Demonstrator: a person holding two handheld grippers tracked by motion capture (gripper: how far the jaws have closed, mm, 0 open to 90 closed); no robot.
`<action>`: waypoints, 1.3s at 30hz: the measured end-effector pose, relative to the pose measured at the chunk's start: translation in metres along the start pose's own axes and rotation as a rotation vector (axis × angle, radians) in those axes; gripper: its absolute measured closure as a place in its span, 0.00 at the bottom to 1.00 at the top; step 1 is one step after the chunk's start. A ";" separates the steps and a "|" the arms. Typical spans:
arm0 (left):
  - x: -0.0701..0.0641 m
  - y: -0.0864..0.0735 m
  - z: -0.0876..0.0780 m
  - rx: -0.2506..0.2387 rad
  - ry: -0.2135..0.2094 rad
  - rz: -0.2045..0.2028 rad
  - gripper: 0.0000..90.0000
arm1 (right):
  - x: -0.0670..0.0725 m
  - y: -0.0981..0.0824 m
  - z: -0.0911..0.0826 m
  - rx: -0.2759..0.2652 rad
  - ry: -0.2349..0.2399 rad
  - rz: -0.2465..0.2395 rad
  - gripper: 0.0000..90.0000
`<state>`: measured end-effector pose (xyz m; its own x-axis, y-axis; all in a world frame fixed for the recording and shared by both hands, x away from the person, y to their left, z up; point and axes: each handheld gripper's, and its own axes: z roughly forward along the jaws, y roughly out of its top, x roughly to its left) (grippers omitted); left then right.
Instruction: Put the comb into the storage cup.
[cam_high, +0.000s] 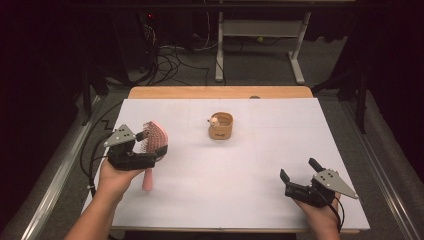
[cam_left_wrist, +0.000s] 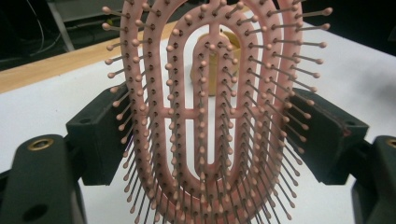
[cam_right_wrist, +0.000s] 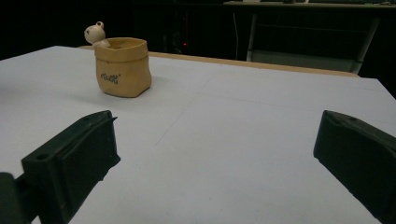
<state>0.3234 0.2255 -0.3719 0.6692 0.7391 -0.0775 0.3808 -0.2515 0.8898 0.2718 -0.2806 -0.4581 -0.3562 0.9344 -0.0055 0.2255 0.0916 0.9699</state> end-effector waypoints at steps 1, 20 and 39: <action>0.000 0.000 -0.001 -0.010 0.000 -0.002 0.22 | 0.000 0.000 0.000 0.000 -0.001 0.001 0.00; 0.002 -0.007 -0.013 -0.162 0.025 -0.008 0.22 | 0.001 0.000 0.000 0.000 0.004 0.001 0.00; 0.005 -0.025 -0.014 -0.242 0.015 -0.013 0.22 | 0.002 0.000 -0.001 0.003 0.003 -0.003 0.00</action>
<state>0.3079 0.2443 -0.3885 0.6545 0.7513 -0.0848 0.2244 -0.0859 0.9707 0.2705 -0.2790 -0.4578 -0.3601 0.9329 -0.0078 0.2266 0.0956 0.9693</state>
